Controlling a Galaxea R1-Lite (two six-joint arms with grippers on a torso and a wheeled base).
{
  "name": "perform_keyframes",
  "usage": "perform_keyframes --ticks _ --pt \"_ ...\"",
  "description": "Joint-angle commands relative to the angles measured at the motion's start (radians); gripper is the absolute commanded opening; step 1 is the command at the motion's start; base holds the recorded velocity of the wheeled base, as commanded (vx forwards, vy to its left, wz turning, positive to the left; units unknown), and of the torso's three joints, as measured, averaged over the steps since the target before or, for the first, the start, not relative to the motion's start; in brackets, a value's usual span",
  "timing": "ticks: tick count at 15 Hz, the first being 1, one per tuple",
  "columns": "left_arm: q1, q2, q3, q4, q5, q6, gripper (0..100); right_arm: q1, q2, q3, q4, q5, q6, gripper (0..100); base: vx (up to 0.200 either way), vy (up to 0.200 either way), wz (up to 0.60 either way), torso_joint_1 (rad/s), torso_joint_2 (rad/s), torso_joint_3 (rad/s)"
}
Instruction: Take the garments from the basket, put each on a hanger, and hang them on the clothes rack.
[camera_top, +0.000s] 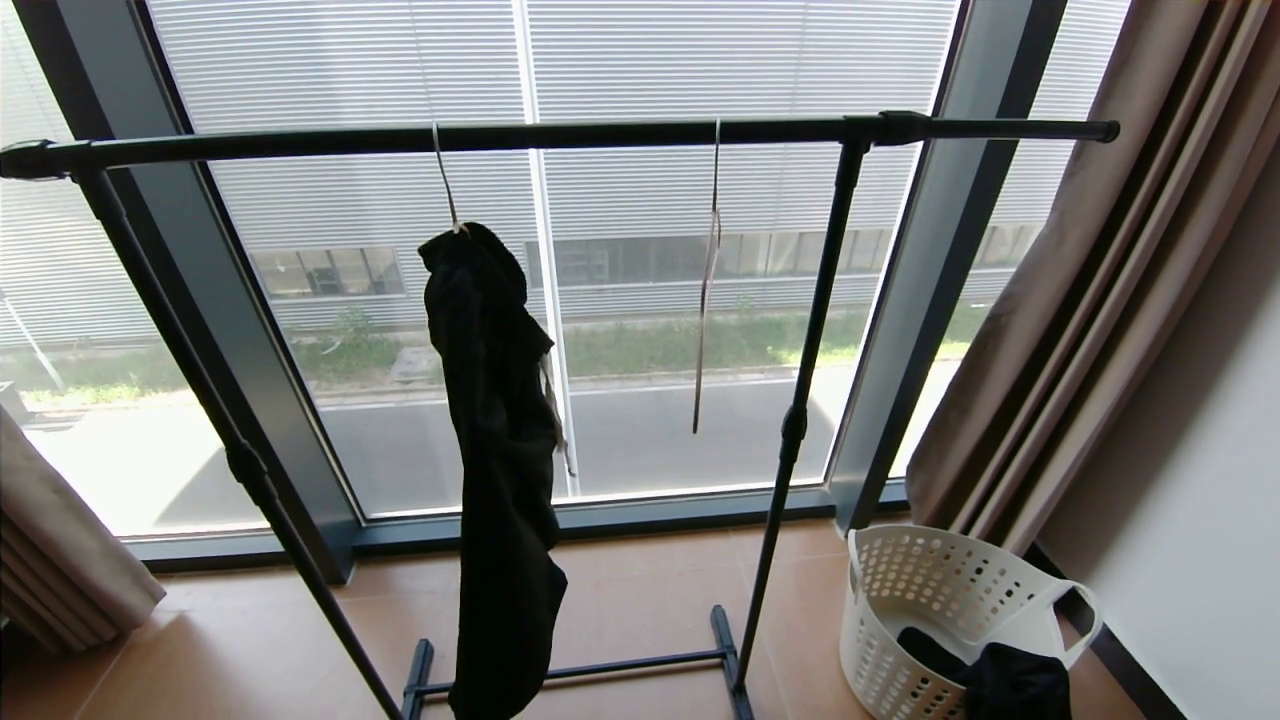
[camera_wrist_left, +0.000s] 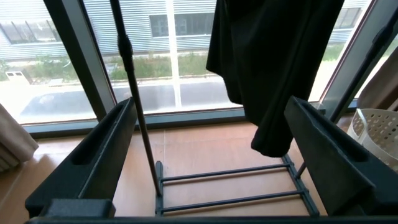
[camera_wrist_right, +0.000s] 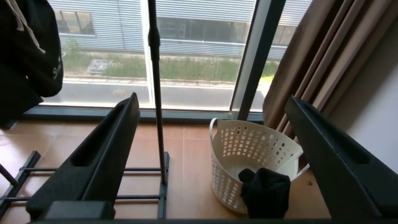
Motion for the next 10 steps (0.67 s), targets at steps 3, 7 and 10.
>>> perform_keyframes --ticks 3,7,10 --pt "0.0 -0.001 0.002 0.0 0.0 0.003 100 -0.001 0.001 0.0 0.0 0.0 -0.001 100 0.0 0.0 0.0 -0.167 0.52 0.354" --pt "0.0 -0.001 0.003 -0.003 0.011 0.001 100 -0.001 0.001 0.0 -0.003 0.0 -0.001 100 0.0 0.0 0.0 -0.137 0.51 0.361" --pt "0.0 -0.002 0.003 -0.003 0.014 -0.001 100 0.001 0.001 0.0 -0.002 0.0 -0.001 100 0.0 0.0 0.0 -0.105 0.48 0.367"
